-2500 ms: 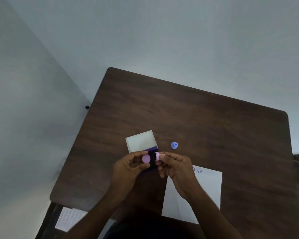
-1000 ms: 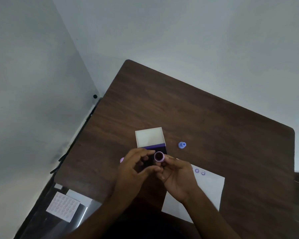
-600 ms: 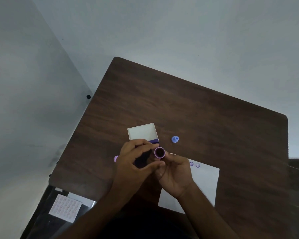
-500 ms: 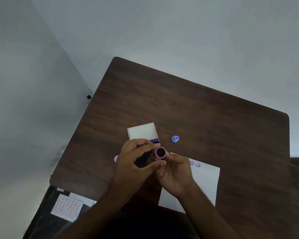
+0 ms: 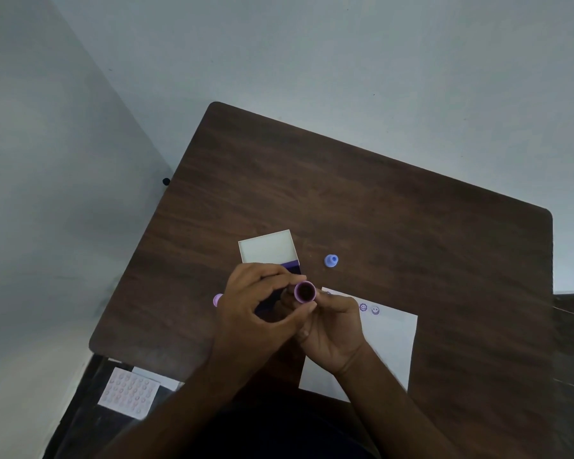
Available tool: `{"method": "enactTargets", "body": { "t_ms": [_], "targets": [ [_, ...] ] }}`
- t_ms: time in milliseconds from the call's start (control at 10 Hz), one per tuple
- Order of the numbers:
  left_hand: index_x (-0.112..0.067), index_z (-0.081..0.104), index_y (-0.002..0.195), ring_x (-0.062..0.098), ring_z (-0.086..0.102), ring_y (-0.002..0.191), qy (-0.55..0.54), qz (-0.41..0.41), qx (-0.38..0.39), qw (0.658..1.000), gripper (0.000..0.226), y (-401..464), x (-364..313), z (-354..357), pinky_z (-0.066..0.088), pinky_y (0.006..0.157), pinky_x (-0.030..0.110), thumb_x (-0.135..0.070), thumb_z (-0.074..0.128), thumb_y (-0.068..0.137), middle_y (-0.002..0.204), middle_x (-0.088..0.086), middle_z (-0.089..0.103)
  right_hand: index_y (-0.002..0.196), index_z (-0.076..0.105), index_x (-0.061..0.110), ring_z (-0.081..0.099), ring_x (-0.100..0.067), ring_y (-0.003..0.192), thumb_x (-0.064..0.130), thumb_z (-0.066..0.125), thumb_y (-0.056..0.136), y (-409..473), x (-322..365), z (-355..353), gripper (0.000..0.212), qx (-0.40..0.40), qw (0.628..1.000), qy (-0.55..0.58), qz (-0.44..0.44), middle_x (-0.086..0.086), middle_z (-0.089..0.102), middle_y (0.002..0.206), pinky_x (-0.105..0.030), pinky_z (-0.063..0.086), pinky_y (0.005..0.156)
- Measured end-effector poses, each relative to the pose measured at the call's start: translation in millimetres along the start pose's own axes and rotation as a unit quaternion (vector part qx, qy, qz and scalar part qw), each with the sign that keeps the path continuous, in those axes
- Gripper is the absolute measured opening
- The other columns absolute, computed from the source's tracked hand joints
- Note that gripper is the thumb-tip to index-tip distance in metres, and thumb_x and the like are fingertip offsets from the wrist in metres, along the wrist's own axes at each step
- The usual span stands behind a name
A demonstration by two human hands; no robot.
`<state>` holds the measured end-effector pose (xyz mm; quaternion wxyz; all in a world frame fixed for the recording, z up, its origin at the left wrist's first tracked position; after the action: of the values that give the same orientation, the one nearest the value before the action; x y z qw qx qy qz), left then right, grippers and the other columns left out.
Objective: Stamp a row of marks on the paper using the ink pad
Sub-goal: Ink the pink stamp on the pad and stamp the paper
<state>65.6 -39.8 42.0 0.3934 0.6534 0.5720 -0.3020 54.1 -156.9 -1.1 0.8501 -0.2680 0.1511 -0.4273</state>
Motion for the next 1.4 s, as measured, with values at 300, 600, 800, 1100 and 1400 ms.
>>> {"method": "enactTargets", "body": {
  "t_ms": [300, 600, 800, 1100, 1400],
  "targets": [
    [-0.009, 0.068, 0.104, 0.010, 0.051, 0.102, 0.029, -0.020, 0.001, 0.999, 0.065, -2, 10, 5, 0.041, 0.093, 0.028, -0.066, 0.055, 0.075, 0.101, 0.007, 0.070, 0.105, 0.067, -0.004, 0.065, -0.027, 0.089, 0.001, 0.084, 0.060, 5, 7, -7, 0.048, 0.009, 0.999, -0.047, -0.021, -0.021, 0.065, 0.110, -0.028, 0.057, 0.072],
    [-0.022, 0.061, 0.120, 0.014, 0.048, 0.119, 0.077, -0.122, 0.104, 0.984, 0.048, -2, 61, 17, 0.034, 0.104, 0.028, -0.038, 0.076, 0.077, 0.124, 0.002, 0.058, 0.085, 0.074, 0.007, 0.057, -0.017, 0.058, 0.022, 0.073, 0.072, 21, 37, -15, 0.019, -0.199, 0.850, -0.475, -0.110, -0.008, 0.067, 0.067, -0.023, 0.045, 0.052],
    [-0.027, 0.054, 0.128, 0.018, 0.045, 0.123, 0.126, -0.189, 0.190, 0.955, 0.050, -9, 108, 34, 0.036, 0.106, 0.038, -0.038, 0.069, 0.082, 0.132, 0.001, 0.054, 0.097, 0.070, 0.014, 0.064, -0.019, 0.090, 0.044, 0.053, 0.091, 56, 30, -29, 0.035, -0.267, 0.521, -0.809, -0.058, -0.004, 0.071, 0.094, -0.034, 0.050, 0.089],
    [-0.032, 0.063, 0.114, 0.018, 0.050, 0.111, 0.179, -0.105, 0.181, 0.961, 0.033, -3, 113, 41, 0.043, 0.095, 0.039, -0.030, 0.067, 0.082, 0.116, -0.004, 0.060, 0.110, 0.056, 0.007, 0.055, -0.029, 0.106, 0.023, 0.047, 0.094, 79, 10, -25, 0.026, -0.225, 0.355, -0.907, -0.011, -0.018, 0.060, 0.116, -0.038, 0.044, 0.092],
    [-0.021, 0.055, 0.130, 0.023, 0.047, 0.123, 0.186, -0.169, 0.183, 0.950, 0.061, -9, 141, 42, 0.034, 0.107, 0.037, -0.040, 0.075, 0.075, 0.133, 0.005, 0.054, 0.124, 0.050, 0.005, 0.049, -0.030, 0.119, 0.019, 0.050, 0.094, 93, 8, -15, 0.032, -0.205, 0.342, -0.916, 0.054, -0.017, 0.053, 0.130, -0.037, 0.039, 0.101]
  ]
}}
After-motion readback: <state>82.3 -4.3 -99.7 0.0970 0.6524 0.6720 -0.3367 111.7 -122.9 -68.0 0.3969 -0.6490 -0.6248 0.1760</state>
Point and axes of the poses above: each hand's wrist, its own y-axis towards the middle knuckle, its own z-axis out of the palm, x = y × z, the point moved 4 cm from there along y, towards the middle knuckle
